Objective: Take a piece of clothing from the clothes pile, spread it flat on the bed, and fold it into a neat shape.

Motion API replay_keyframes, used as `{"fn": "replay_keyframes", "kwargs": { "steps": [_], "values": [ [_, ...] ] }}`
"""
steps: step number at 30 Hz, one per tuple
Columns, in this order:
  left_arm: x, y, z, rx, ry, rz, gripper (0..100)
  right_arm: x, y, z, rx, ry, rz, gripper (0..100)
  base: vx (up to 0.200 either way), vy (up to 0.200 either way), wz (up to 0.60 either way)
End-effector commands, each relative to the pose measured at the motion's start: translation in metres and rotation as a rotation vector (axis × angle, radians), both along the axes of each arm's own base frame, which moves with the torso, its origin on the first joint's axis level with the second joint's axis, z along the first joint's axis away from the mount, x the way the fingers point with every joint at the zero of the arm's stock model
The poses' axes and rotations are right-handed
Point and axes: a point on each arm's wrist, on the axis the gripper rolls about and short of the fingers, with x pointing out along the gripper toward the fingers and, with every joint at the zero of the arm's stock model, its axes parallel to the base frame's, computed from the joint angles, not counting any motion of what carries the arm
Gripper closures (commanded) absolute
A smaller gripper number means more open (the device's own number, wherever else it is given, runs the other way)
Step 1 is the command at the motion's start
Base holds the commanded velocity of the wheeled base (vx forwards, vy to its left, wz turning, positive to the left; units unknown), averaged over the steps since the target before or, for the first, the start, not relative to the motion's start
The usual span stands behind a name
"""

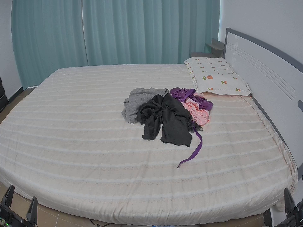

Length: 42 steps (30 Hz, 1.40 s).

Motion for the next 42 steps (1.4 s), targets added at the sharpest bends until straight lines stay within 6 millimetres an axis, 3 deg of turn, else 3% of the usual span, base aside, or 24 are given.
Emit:
{"fn": "replay_keyframes", "kwargs": {
  "steps": [1, 3, 7, 11, 12, 13, 20, 25, 30, 42],
  "values": [
    [0.000, 0.000, -0.005, -0.001, 0.000, 0.001, 0, 0.006, 0.001, 0.072, 0.078, -0.021, 0.053, 0, 0.000, 0.000, 0.00],
    [0.000, 0.000, -0.005, -0.001, 0.000, 0.001, 0, 0.017, 0.001, 0.073, 0.047, 0.042, 0.074, 0, 0.000, 0.000, 0.00],
    [0.000, 0.000, -0.005, -0.001, 0.000, 0.001, 0, 0.063, 0.006, 0.073, 0.057, 0.298, 0.202, 0, 0.000, 0.000, 0.00],
    [0.000, 0.000, -0.005, -0.001, 0.000, 0.001, 0, 0.115, 0.012, 0.078, 0.147, 0.439, 0.220, 0, 0.000, 0.000, 0.00],
    [0.000, 0.000, -0.005, -0.001, 0.000, 0.001, 0, 0.143, 0.017, 0.077, 0.174, 0.489, 0.223, 0, 0.000, 0.000, 0.00],
    [0.000, 0.000, -0.005, -0.001, 0.000, 0.001, 0, 0.157, 0.019, 0.075, 0.189, 0.513, 0.221, 0, 0.000, 0.000, 0.00],
    [0.000, 0.000, -0.005, -0.001, 0.000, 0.001, 0, 0.265, 0.037, 0.043, 0.257, 0.622, 0.198, 0, 0.000, 0.000, 0.00],
    [0.000, 0.000, -0.005, -0.001, 0.000, 0.001, 0, 0.325, 0.056, 0.019, 0.344, 0.641, 0.170, 0, 0.000, 0.000, 0.00],
    [0.000, 0.000, -0.005, -0.001, 0.000, 0.001, 0, 0.360, 0.087, 0.002, 0.413, 0.658, 0.158, 0, 0.000, 0.000, 0.00],
    [0.000, 0.000, -0.005, -0.001, 0.000, 0.001, 0, 0.438, 0.109, -0.060, 0.464, 0.693, 0.134, 0, 0.000, 0.000, 0.00]
  ]
}}
